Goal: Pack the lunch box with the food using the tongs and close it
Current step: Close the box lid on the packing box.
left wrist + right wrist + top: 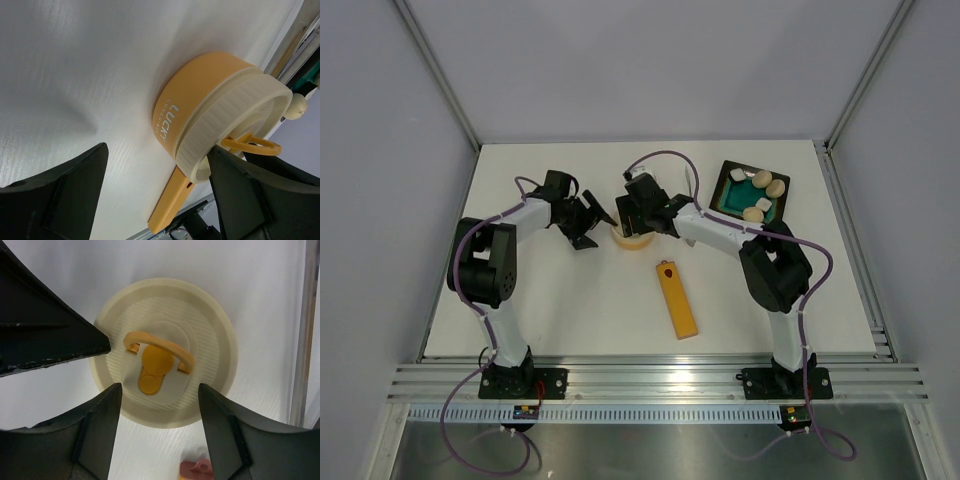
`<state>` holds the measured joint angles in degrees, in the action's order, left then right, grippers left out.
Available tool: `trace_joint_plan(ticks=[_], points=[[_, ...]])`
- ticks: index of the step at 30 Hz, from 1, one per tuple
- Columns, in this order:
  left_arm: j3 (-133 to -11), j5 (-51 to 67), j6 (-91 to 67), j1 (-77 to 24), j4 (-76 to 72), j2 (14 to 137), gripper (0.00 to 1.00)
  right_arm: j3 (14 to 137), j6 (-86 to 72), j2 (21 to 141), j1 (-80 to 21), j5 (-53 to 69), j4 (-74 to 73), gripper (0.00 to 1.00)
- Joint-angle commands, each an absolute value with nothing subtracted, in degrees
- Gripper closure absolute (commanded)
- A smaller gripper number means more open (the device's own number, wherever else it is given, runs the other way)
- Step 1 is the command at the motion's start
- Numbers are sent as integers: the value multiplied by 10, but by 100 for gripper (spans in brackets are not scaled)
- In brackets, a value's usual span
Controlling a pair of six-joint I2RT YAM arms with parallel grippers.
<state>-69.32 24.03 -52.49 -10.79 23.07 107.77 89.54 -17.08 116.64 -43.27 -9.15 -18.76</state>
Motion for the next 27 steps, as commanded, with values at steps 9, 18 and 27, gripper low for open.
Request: trace_joint_plan(ticks=[9, 18, 27], points=[[-709, 210, -510, -105, 265, 1091, 17, 982, -56, 1194, -397, -3, -287, 35], [-710, 210, -505, -105, 269, 1087, 17, 1055, -35, 1246, -388, 30, -324, 39], [-712, 211, -504, -105, 270, 1088, 17, 1099, -16, 1266, -388, 19, -345, 46]])
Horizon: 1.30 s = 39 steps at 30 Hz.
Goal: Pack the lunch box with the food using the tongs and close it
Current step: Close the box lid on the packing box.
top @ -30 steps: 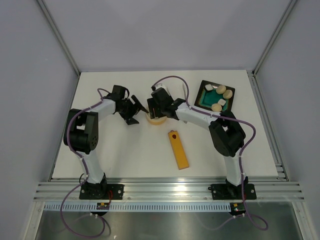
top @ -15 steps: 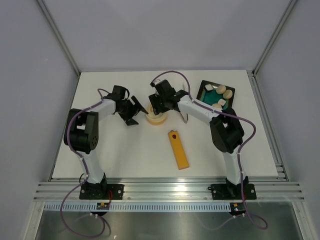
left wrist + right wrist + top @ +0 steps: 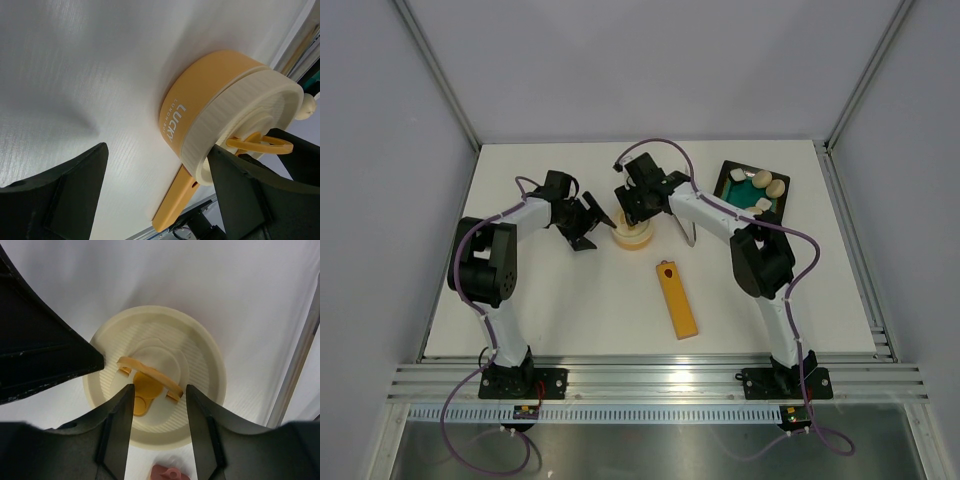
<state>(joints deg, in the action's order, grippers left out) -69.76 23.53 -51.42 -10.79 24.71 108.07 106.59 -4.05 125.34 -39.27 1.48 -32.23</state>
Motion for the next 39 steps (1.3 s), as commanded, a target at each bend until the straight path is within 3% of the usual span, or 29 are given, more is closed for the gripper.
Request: trace_joint_plan(ticks=[1, 6, 14, 22, 39], points=[[-712, 211, -504, -105, 269, 1087, 17, 1107, -13, 1268, -388, 18, -348, 48], [-713, 210, -504, -105, 270, 1087, 17, 1113, -4, 1274, -388, 18, -352, 54], [-715, 210, -504, -105, 272, 1089, 17, 1144, 22, 1288, -388, 14, -370, 52], [-716, 210, -505, -105, 272, 1088, 17, 1128, 20, 1270, -388, 31, -365, 74], [-717, 207, -506, -105, 274, 1093, 17, 1021, 35, 1192, -390, 80, -278, 66]])
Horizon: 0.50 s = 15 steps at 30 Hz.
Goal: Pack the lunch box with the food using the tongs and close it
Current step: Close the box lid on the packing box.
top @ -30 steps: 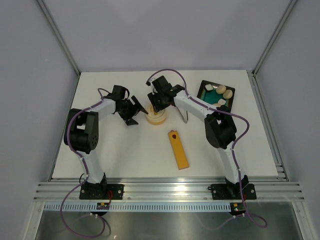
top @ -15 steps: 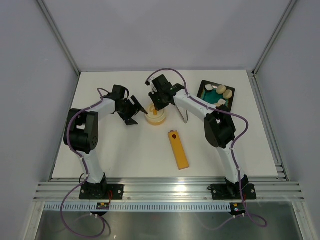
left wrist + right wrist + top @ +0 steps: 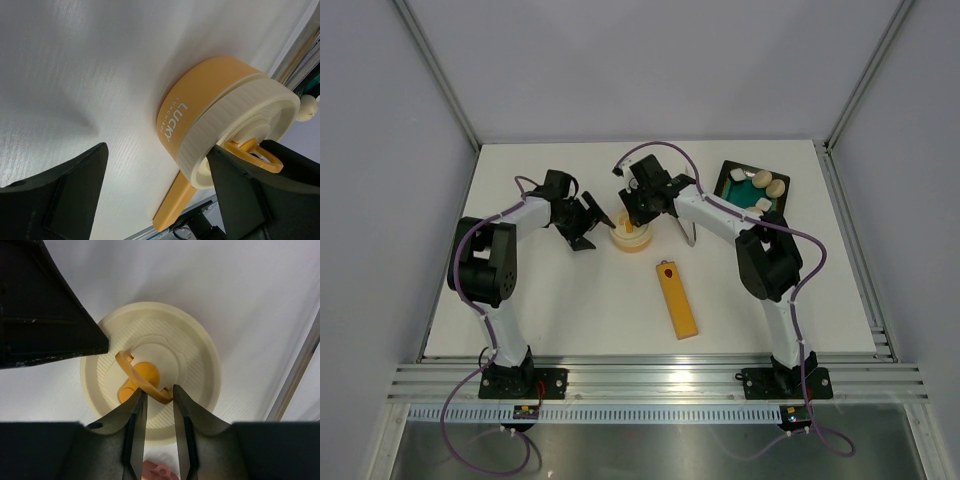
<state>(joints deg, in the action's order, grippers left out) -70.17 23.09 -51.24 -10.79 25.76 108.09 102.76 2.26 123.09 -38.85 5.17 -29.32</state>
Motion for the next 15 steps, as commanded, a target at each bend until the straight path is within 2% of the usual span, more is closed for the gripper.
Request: trace_joint_plan(ticks=[1, 15], points=[[-717, 207, -506, -105, 273, 1094, 16, 1020, 35, 1190, -391, 81, -278, 66], [-724, 207, -505, -105, 280, 1095, 17, 1032, 56, 1201, -410, 60, -282, 67]])
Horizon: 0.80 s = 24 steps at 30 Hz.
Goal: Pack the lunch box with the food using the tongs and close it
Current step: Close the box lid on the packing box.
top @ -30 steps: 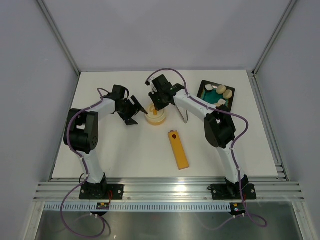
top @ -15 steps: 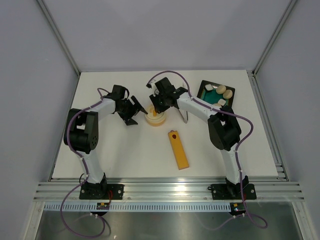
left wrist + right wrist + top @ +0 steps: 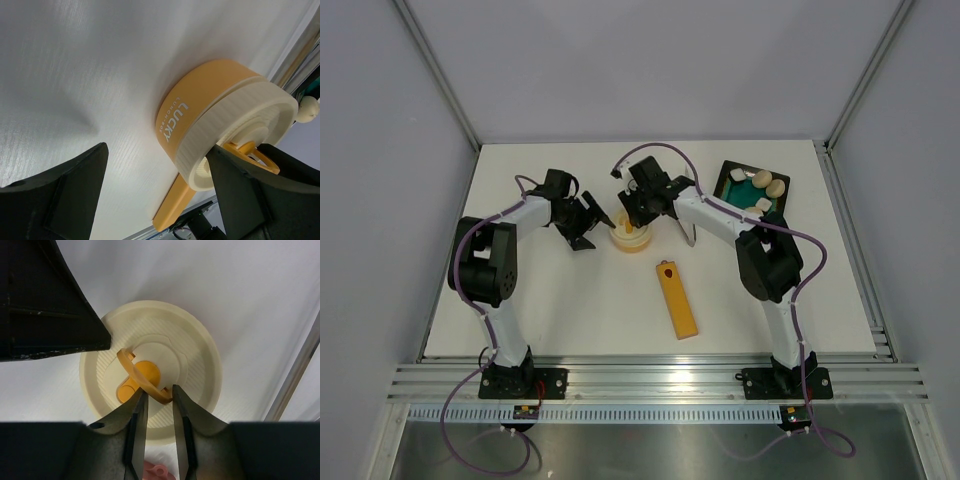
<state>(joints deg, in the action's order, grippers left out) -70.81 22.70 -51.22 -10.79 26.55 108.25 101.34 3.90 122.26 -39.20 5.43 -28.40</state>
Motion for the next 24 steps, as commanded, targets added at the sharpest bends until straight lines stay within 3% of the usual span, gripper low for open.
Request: trace_joint_plan(ticks=[1, 24], points=[[-724, 207, -505, -105, 280, 1095, 17, 1032, 57, 1199, -411, 58, -282, 67], [-729, 207, -504, -105, 285, 1092, 17, 1045, 64, 1198, -420, 40, -279, 60]])
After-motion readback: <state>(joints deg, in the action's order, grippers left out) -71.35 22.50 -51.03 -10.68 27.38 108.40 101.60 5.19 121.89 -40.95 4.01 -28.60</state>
